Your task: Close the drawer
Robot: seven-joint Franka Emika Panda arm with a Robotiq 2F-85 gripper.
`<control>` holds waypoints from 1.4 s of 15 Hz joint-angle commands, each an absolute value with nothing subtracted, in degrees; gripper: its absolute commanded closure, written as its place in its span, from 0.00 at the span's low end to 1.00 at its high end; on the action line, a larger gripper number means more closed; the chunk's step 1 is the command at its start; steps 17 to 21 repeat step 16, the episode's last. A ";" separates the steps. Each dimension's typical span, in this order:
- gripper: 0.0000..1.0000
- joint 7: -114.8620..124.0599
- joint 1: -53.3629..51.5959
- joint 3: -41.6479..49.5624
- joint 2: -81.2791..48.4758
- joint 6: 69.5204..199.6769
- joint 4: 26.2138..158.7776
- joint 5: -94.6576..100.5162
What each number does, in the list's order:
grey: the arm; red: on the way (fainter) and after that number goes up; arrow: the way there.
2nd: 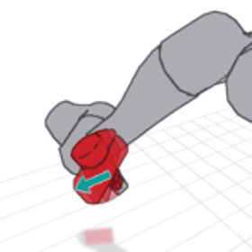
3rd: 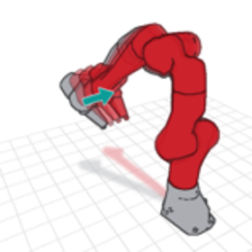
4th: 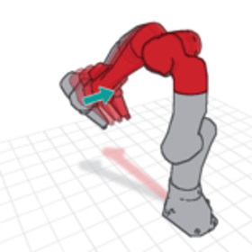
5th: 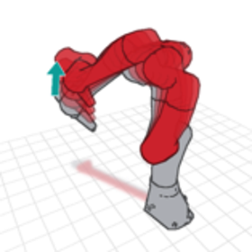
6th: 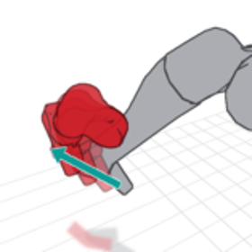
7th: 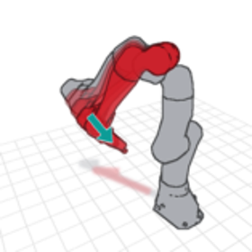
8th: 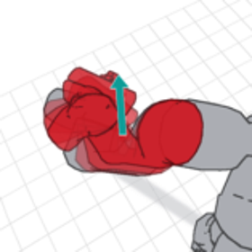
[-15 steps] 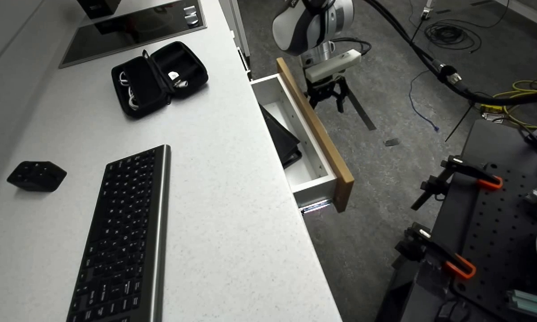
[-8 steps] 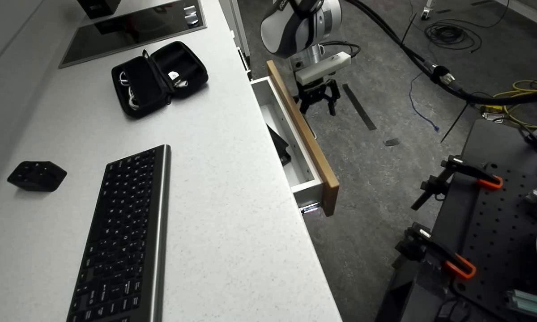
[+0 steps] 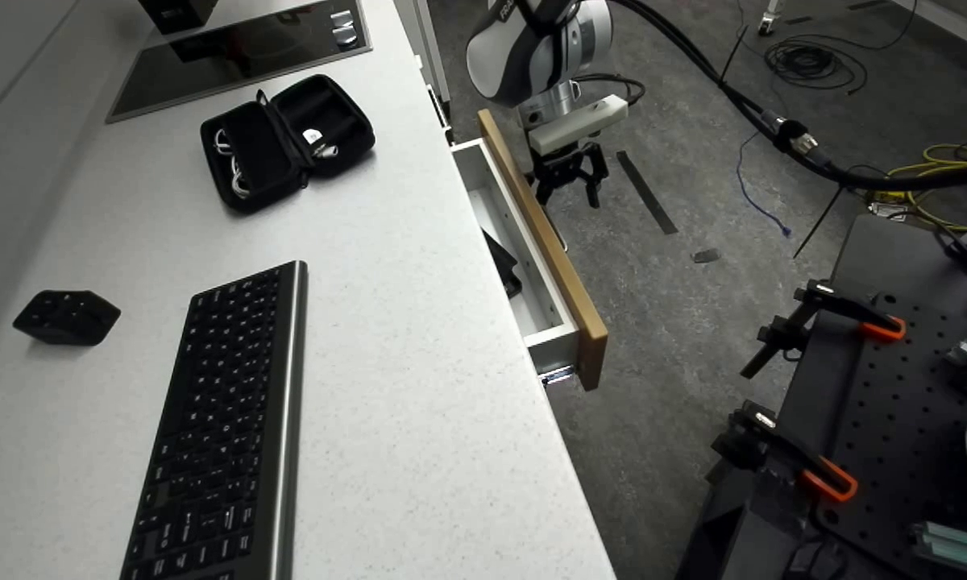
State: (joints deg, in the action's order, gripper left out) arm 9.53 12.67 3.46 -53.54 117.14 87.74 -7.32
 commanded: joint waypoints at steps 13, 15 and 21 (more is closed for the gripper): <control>0.00 6.04 8.47 -0.48 -55.76 128.35 85.57 -9.30; 0.00 6.05 8.40 -0.43 -55.76 128.35 85.59 -9.28; 0.00 6.05 8.40 -0.42 -55.76 128.35 85.59 -9.28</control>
